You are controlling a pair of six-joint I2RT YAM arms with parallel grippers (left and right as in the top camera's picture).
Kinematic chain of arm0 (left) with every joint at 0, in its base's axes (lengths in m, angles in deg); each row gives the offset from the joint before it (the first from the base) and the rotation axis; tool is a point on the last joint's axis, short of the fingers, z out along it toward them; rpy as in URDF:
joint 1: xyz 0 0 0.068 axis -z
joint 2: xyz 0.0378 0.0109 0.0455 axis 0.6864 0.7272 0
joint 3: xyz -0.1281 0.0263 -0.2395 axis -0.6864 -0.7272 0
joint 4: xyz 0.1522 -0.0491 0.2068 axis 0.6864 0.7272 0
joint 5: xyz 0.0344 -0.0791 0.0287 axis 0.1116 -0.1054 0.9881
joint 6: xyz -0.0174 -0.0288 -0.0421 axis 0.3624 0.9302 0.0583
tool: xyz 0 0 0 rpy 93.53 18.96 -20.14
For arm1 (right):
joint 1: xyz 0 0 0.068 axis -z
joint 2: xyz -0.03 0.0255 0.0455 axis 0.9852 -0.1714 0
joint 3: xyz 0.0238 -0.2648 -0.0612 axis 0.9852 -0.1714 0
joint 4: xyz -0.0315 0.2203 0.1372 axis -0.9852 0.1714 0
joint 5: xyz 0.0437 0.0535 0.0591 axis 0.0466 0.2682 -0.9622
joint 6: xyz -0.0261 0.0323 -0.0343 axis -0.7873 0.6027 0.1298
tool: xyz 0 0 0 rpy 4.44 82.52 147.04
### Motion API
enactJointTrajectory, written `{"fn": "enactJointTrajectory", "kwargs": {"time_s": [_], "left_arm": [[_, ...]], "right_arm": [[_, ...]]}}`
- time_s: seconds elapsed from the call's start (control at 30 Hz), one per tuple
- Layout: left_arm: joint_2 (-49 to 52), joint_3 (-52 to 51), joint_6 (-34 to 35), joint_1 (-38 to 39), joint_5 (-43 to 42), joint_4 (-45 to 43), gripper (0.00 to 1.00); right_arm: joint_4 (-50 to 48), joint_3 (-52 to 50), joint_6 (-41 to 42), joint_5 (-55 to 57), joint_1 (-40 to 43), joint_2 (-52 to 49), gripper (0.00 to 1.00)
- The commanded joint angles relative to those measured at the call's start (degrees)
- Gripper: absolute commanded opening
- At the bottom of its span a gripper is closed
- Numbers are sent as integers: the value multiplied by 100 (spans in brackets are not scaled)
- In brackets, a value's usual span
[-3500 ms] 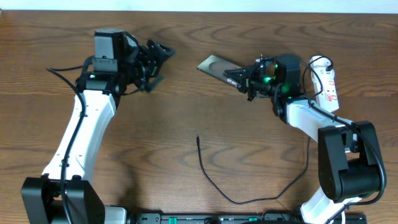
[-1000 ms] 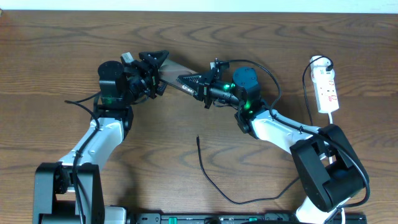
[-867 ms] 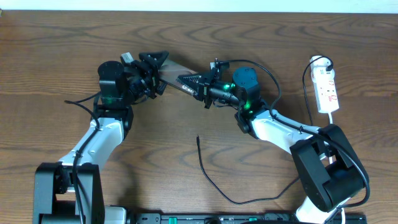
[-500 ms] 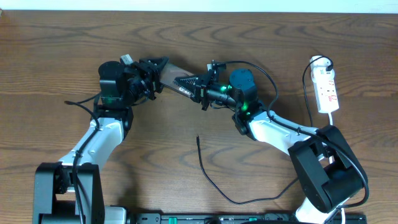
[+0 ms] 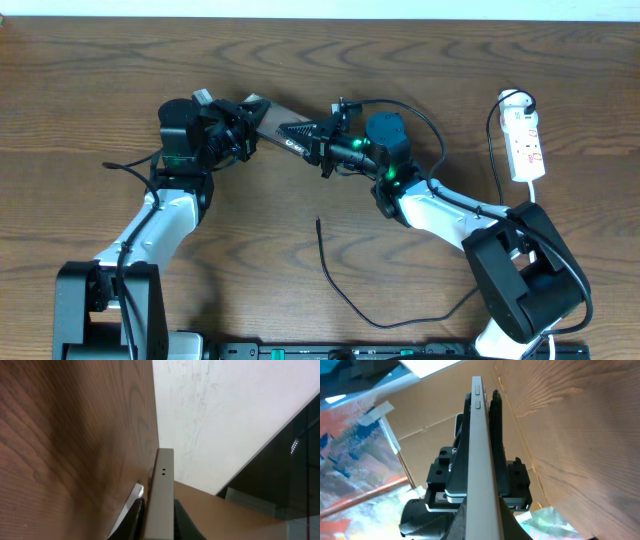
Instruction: Plug charger to phone and switch on socket
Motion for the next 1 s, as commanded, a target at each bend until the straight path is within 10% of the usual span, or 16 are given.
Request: {"fn": "enactJointTrajectory", "kwargs": {"time_s": [0.0, 0.43, 0.77, 0.97], "left_arm": [[31, 31, 13, 7, 76, -7, 10], [31, 31, 13, 11, 140, -7, 7], [31, 31, 13, 11, 140, -7, 8], [31, 31, 17, -11, 144, -13, 7]], "right_arm": [[-76, 66, -122, 42, -160, 48, 1], [-76, 66, -122, 103, -162, 48, 3], [-76, 66, -122, 105, -162, 48, 49], [-76, 66, -125, 103, -162, 48, 99]]}}
